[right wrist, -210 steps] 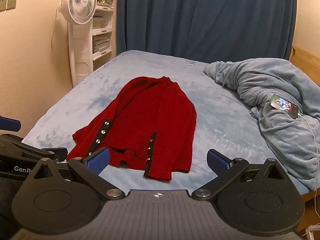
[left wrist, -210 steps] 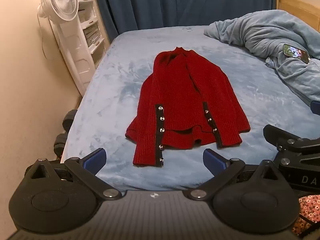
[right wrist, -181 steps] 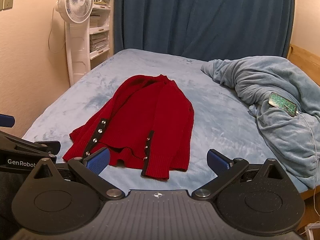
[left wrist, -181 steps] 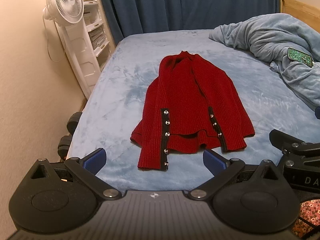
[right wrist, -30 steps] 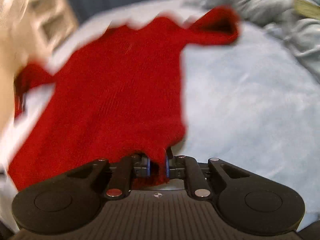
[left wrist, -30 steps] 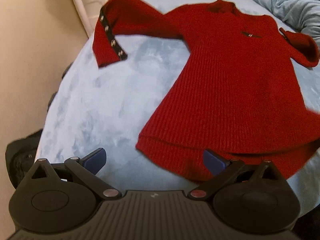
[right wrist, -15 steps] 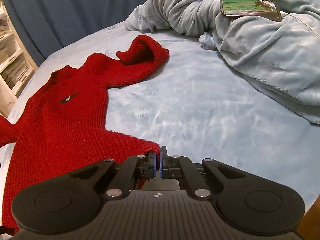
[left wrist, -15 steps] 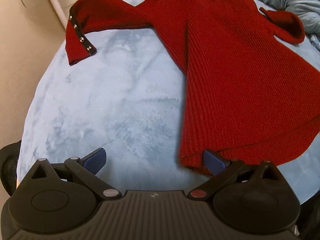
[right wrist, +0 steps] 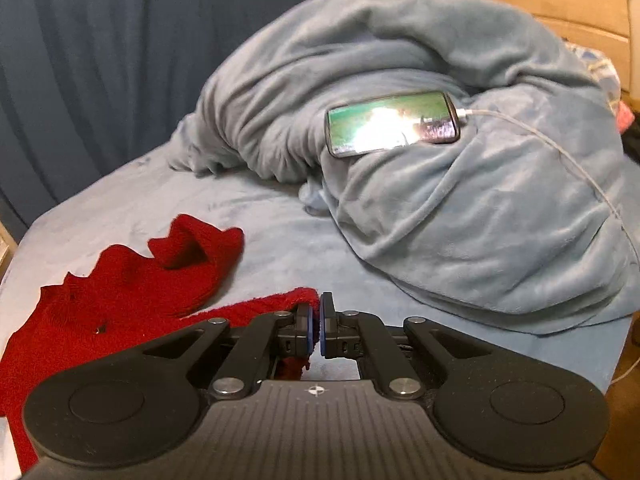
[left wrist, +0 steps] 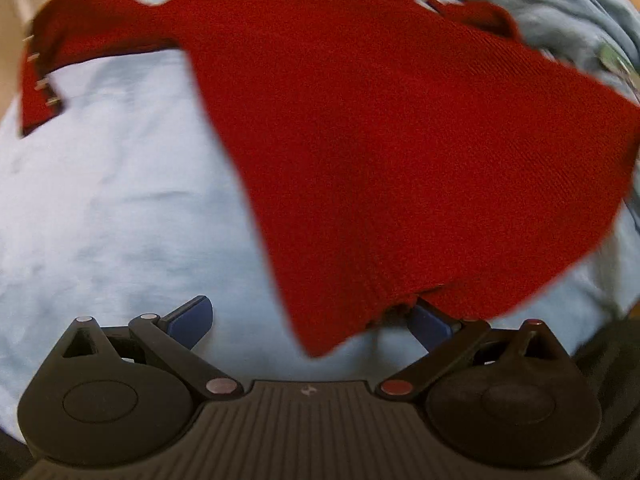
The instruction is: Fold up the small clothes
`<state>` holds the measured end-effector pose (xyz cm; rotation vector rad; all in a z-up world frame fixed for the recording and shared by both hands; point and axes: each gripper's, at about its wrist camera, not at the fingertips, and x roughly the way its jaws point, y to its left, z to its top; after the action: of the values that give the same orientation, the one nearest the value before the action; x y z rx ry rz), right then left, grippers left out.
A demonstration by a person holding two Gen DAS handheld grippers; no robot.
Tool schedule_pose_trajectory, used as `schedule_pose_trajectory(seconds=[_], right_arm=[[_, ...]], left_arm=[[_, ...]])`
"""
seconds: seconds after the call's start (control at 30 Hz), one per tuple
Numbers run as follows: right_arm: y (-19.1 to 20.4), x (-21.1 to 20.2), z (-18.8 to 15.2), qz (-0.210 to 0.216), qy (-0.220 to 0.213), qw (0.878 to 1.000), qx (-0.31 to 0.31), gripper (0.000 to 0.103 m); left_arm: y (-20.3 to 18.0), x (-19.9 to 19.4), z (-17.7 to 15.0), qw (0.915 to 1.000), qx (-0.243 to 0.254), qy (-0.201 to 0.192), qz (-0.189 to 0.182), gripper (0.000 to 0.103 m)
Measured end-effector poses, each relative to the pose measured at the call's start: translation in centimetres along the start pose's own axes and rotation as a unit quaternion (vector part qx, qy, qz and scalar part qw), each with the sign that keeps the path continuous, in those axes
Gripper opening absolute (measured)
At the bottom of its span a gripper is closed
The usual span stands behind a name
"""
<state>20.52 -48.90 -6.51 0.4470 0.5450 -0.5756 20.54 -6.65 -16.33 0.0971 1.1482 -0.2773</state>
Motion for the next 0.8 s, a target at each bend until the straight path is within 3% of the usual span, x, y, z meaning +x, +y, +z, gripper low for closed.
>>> schedule_pose_trajectory(seconds=[0.17,0.3,0.4,0.47,0.5,0.6,0.7,0.8], right_arm=[[0.9,1.4,0.0,-0.005,0.005,1.0,-0.026,0.002],[0.3,1.9,-0.6,-0.003,0.024,0.999,-0.028,0.002],[-0.3,2.4,-1.4,-0.003,0.042,0.999,-0.027,0.002],[-0.5,2.6,-1.8,-0.002,0.05,0.999,-0.02,0.002],[-0.7,2.7,-1.9,-0.002,0.052,0.998,-0.018,0.002],[-0.8,2.9,-2.2,-0.002,0.057,0.998,-0.012,0.002],[-0.7,3.0,-2.3,-0.003,0.056,0.998,-0.011,0.002],[-0.8,3.1,-2.3,-0.004,0.06,0.998,-0.01,0.002]], left_arm=[[-0.9,1.7,-0.1,0.9999,-0.005,-0.008,0.012,0.103],[2.2,2.7,0.2,0.9957,-0.089,0.011,0.025,0.103],[4.7,2.3,-0.1,0.9874,-0.155,0.012,0.03,0.103],[6.4,1.2,-0.2,0.9784,-0.2,-0.005,0.052,0.103],[7.3,0.6,-0.2,0.9733,-0.217,-0.017,0.073,0.103],[9.8,0.5,-0.3,0.964,-0.252,-0.021,0.081,0.103],[9.1,1.5,-0.3,0.9714,-0.219,0.002,0.092,0.103],[6.7,2.1,-0.4,0.981,-0.177,0.016,0.078,0.103]])
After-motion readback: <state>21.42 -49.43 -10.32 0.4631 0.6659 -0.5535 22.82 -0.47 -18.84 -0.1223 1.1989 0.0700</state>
